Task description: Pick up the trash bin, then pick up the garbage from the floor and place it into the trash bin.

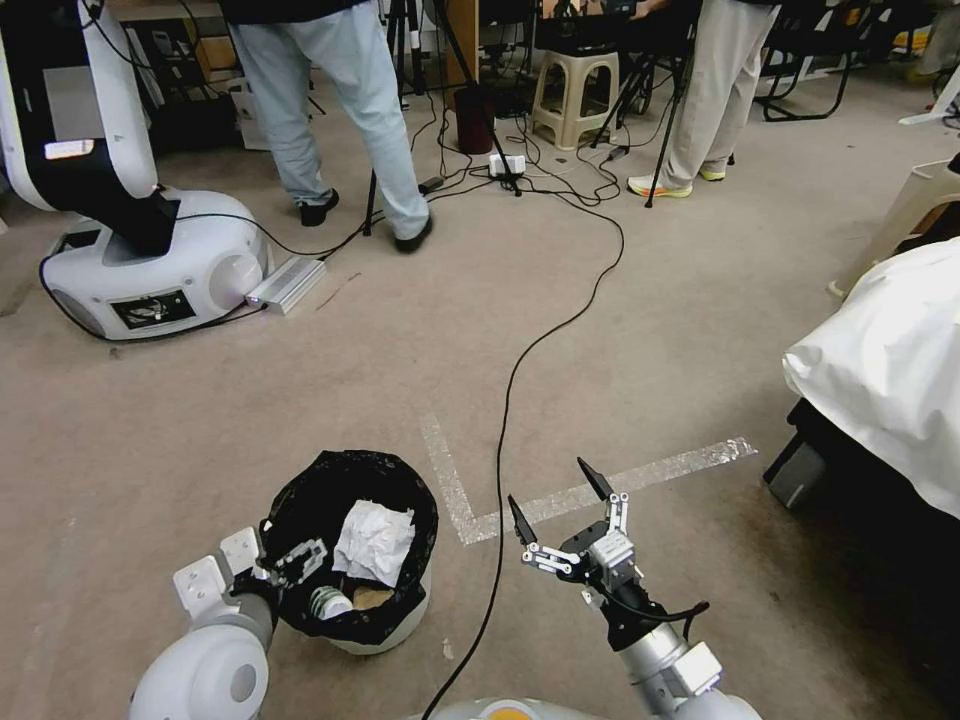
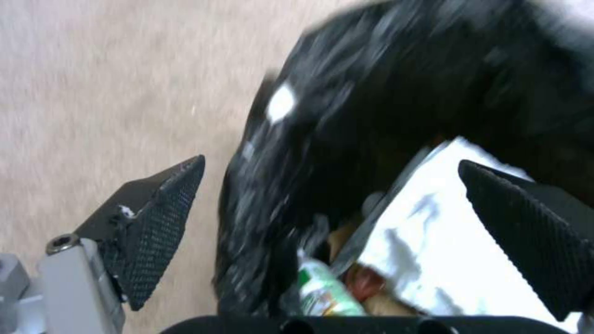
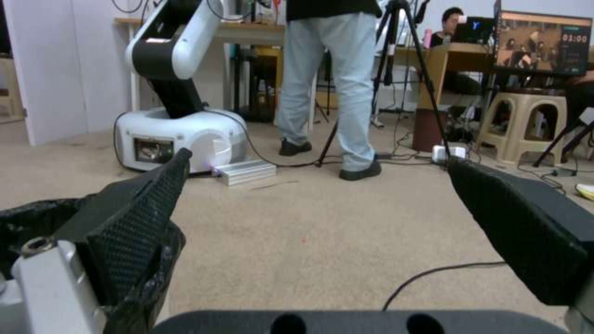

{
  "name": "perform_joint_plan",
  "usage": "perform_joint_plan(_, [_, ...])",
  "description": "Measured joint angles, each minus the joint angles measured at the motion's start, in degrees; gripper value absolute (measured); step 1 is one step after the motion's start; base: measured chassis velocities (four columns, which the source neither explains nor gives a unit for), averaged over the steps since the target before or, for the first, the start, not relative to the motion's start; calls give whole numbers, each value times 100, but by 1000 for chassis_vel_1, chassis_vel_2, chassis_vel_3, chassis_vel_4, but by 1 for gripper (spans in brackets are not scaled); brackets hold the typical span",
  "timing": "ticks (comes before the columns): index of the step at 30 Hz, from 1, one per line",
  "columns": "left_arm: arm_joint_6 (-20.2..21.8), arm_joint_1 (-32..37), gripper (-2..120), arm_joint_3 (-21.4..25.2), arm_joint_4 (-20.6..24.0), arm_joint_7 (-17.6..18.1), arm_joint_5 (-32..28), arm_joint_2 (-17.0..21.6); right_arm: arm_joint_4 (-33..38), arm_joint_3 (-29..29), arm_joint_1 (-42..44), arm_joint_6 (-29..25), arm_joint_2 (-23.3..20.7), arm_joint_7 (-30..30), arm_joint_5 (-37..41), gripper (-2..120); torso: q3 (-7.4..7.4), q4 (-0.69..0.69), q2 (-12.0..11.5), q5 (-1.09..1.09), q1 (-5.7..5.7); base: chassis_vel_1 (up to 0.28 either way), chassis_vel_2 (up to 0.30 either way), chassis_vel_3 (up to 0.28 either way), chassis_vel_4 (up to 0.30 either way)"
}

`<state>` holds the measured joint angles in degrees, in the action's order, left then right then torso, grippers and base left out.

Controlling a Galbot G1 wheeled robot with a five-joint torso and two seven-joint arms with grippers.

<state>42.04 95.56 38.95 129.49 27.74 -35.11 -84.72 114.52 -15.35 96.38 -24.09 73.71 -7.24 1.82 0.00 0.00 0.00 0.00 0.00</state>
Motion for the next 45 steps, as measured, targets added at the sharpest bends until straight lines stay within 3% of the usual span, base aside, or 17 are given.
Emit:
perform_joint_plan(3, [-1, 1, 100, -3, 19, -5, 12, 3, 0, 3, -1, 0, 1, 3, 0, 100, 0, 0, 0, 0, 0, 0, 0, 0, 0])
perform_joint_plan(7, [-232, 287, 100, -209, 571, -49, 707, 32, 20, 50, -38, 60, 18, 252, 6, 100, 0, -1, 0, 2, 1, 0, 0, 0, 0])
perform_joint_plan(11, [-287, 362, 100, -251, 648, -51, 825, 28, 38, 53, -54, 83, 23, 298, 11, 100, 0, 0, 0, 2, 0, 0, 0, 0, 0])
perform_joint_plan(15, [-693, 795, 100, -434, 959, -56, 1628, -10, 118, 103, -181, 263, 68, 582, 33, 100, 0, 0, 0, 0, 0, 0, 0, 0, 0])
perform_joint_plan(16, [-1111, 992, 100, -472, 987, -128, 2149, -42, 147, 143, -242, 344, 104, 686, 34, 100, 0, 0, 0, 0, 0, 0, 0, 0, 0])
perform_joint_plan(17, [-1833, 1198, 100, -490, 950, -318, 2726, -69, 186, 201, -322, 434, 162, 790, 34, 100, 0, 0, 0, 0, 0, 0, 0, 0, 0])
perform_joint_plan(18, [-1833, 1198, 100, -490, 950, -318, 2726, -69, 186, 201, -322, 434, 162, 790, 34, 100, 0, 0, 0, 0, 0, 0, 0, 0, 0])
perform_joint_plan(20, [-2933, 1519, 100, -500, 677, -681, 3326, -101, 275, 280, -398, 633, 258, 981, 14, 100, 0, 0, 0, -1, 0, 0, 0, 0, 0])
perform_joint_plan(21, [-2933, 1519, 100, -500, 677, -681, 3326, -101, 275, 280, -398, 633, 258, 981, 14, 100, 0, 0, 0, -1, 0, 0, 0, 0, 0])
perform_joint_plan(22, [-3679, 1701, 100, -500, 434, -869, 3591, -111, 334, 307, -415, 750, 303, 1087, -13, 100, 0, 0, 0, 0, 0, 0, 0, 0, 0])
perform_joint_plan(23, [-4055, 1764, 100, -504, 310, -904, 3681, -112, 349, 310, -417, 786, 317, 1116, -28, 100, 0, 0, 0, -1, 0, 0, 0, 0, 0])
perform_joint_plan(24, [-4830, 1883, 100, -526, 24, -937, 3873, -115, 359, 312, -426, 866, 350, 1191, -61, 100, 0, -1, 0, -1, 0, 0, 0, 0, 0])
perform_joint_plan(25, [-5187, 1950, 100, -540, -129, -938, 3973, -125, 359, 311, -434, 905, 364, 1220, -73, 100, 0, 0, 0, -1, 0, 0, 0, 0, 0])
perform_joint_plan(26, [-5187, 1950, 100, -540, -129, -938, 3973, -125, 359, 311, -434, 905, 364, 1220, -73, 100, 0, 0, 0, -1, 0, 0, 0, 0, 0])
perform_joint_plan(29, [-5856, 2119, 100, -598, -461, -862, 4133, -179, 339, 294, -450, 966, 380, 1260, -138, 100, 0, 1, 0, 0, 0, 0, 0, 0, 0])
perform_joint_plan(45, [-5947, 2130, 100, -624, -557, -733, 4194, -181, 313, 284, -433, 986, 380, 1283, -182, 100, 0, 0, 0, 0, 0, 0, 0, 0, 0])
